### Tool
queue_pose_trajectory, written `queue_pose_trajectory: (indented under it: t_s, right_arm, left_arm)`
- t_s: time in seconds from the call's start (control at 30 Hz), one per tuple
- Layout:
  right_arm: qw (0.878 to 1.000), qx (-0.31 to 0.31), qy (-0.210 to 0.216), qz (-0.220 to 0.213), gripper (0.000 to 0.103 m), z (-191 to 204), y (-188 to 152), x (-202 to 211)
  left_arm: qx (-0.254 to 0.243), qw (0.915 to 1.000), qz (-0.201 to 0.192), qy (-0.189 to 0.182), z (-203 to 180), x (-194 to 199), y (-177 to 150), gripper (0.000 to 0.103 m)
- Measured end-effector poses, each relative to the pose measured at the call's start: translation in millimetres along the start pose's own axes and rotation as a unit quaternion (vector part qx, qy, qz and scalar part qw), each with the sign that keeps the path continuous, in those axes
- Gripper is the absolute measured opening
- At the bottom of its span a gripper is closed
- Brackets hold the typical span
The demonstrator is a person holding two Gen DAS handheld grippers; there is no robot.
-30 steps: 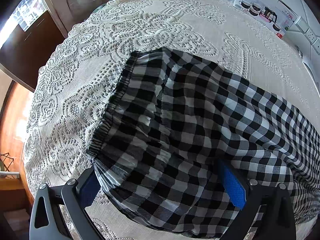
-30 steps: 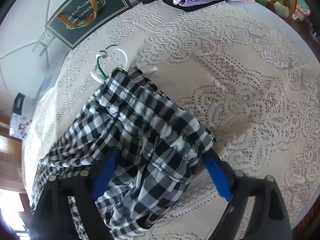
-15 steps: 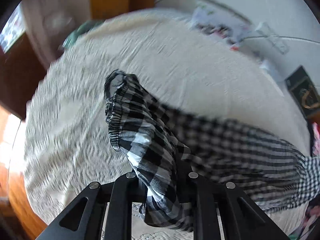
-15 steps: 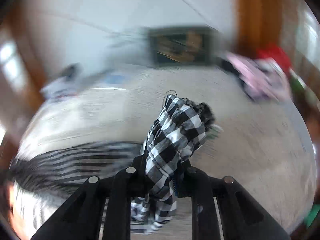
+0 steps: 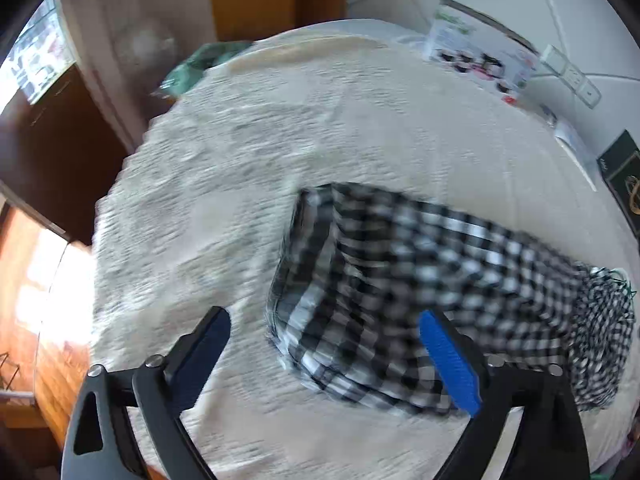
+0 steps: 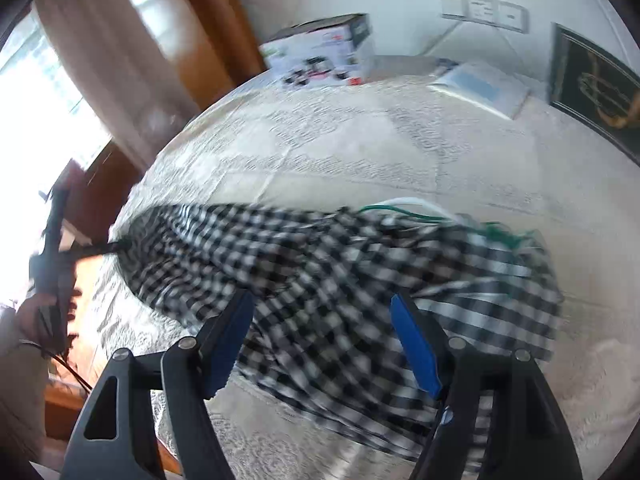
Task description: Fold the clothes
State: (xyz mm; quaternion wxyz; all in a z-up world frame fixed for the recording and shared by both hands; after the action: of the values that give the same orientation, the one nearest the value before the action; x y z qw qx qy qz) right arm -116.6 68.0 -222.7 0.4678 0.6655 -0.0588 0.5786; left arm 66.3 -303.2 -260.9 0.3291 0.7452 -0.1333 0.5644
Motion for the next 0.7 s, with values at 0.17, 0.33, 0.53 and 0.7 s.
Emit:
queue_pose_trajectory:
  t_s: [0.17,0.33,0.53,0.7]
  right_arm:
    - [0.998,-0.014,-0.048,0.036,0.070,-61.7,-13.5,17.1]
    - [0.997,0.024,-0.043,0.061,0.059,-111.0,-15.5,20.9]
    - [0.987,0.132,0.067,0.066,0.059,-158.3,-17.0,10.7]
    - [0.951,0.259,0.149,0.073,0.059,-190.4,-20.4,-6.0]
  left_arm:
    - [-0.002,0.9998,-0.011,0.017,3.0,25.2,-29.0,0.097]
    - [0.007,0.9999,-0.008,-0.002,-62.4,45.9,-91.2,0.098]
    - [0.080,0.9960,-0.022,-0.032,-176.6,50.2,-184.1,0.099]
    - [0.145,0.9889,-0.030,-0.013,-266.9,48.8,-262.7,0.101]
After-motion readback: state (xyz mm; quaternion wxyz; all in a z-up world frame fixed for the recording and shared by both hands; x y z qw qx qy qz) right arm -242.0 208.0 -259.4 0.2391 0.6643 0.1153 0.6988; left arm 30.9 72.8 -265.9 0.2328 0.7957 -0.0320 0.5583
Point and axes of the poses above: each gripper's, at about its wrist camera, not at the fingertips, and x roughly against the way its jaws point, z to its left, y to its top, the point moved 4 cm from there along -x, roughly the way its jaws point, and after that the axes turned 15 degrees about x, right-handed, at the moved point
